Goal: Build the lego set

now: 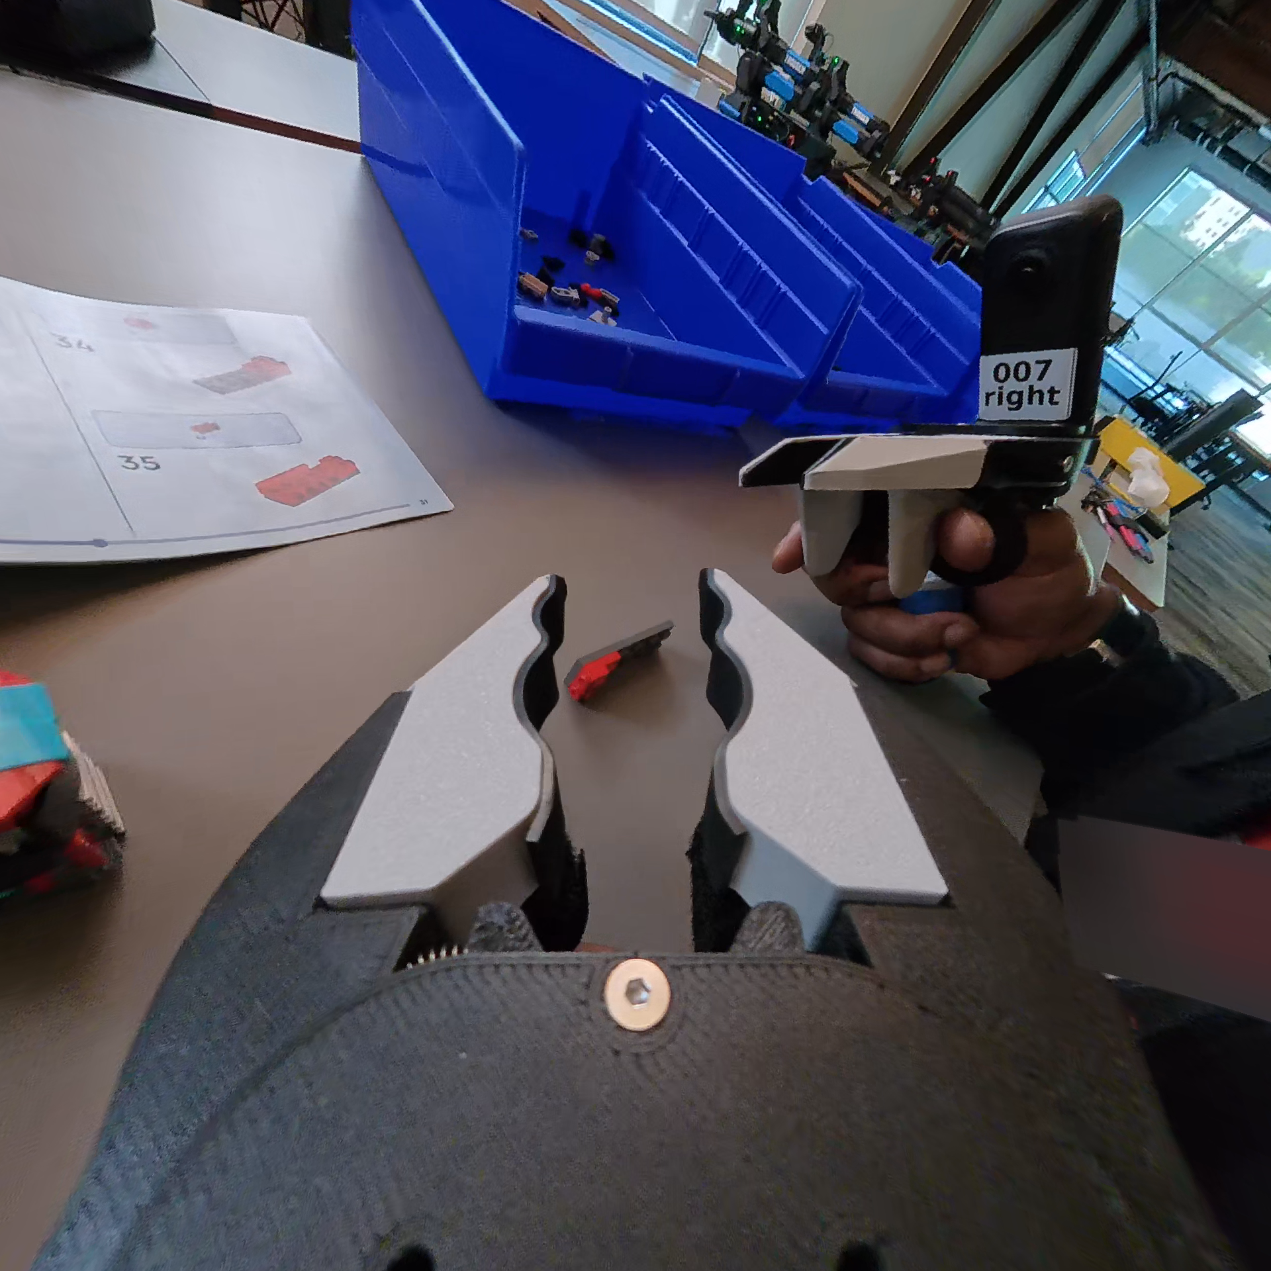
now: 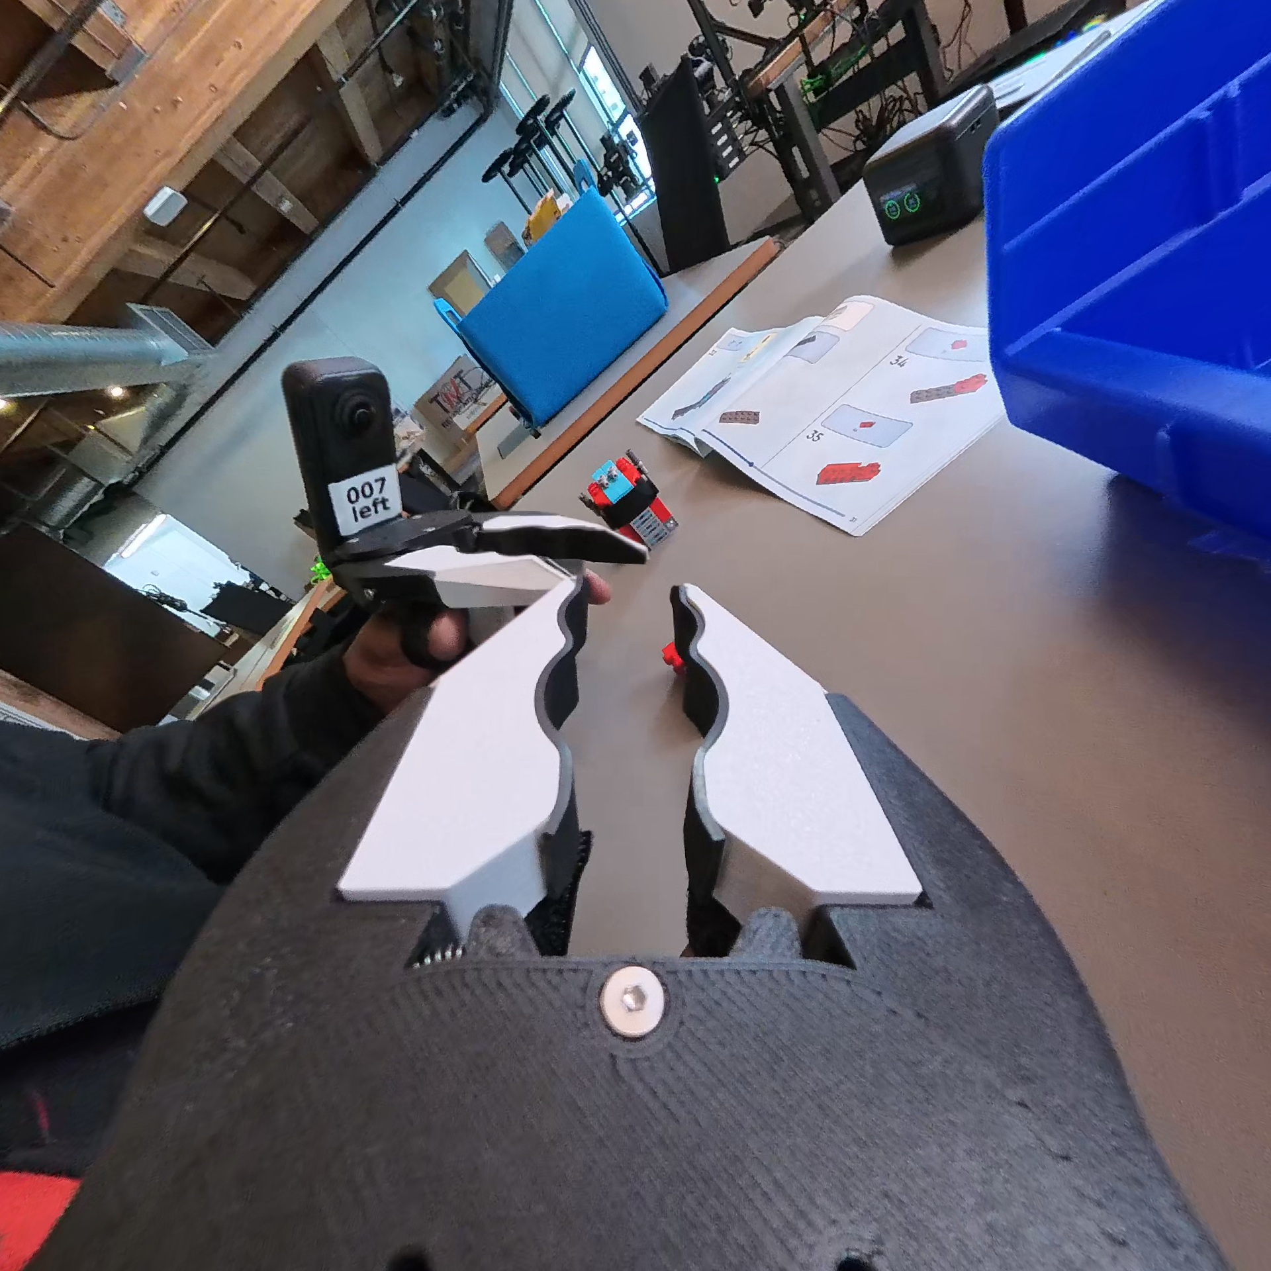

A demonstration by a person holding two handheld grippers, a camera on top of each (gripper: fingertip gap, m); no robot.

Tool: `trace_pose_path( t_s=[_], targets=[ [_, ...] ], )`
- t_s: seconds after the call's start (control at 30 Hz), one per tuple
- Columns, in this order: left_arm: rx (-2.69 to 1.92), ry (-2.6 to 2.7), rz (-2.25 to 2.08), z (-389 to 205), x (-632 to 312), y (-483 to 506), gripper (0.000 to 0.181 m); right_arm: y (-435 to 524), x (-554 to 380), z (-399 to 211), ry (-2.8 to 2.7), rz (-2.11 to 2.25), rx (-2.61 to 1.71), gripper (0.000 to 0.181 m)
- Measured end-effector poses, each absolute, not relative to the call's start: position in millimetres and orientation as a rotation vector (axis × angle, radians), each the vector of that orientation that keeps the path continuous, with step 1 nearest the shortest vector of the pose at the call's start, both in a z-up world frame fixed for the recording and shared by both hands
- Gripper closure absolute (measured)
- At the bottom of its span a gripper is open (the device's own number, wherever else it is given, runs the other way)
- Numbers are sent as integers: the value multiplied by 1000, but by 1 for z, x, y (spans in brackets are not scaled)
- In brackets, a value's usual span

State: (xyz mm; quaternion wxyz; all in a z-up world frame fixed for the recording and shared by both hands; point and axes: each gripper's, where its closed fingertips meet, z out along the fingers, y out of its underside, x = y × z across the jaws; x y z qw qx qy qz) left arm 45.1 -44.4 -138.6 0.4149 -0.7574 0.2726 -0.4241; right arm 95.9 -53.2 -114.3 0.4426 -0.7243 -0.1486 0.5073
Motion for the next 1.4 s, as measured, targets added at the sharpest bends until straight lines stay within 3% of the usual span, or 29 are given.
trace_pose_path(
  t_s=[0.33, 0.87, 1.4],
  targets=[
    [-1806, 785, -1051, -97, 84, -41, 140, -59, 97, -109, -381, 1298, -1760, 155],
    [-1634, 1203, -992, -18, 223, -48, 138, -115, 107, -82, -532, 1494, -1565, 149],
    [-1515, 1756, -1027, -13, 428, -117, 136, -189, 245, -59, -308, 1423, -1388, 145]
  ],
)
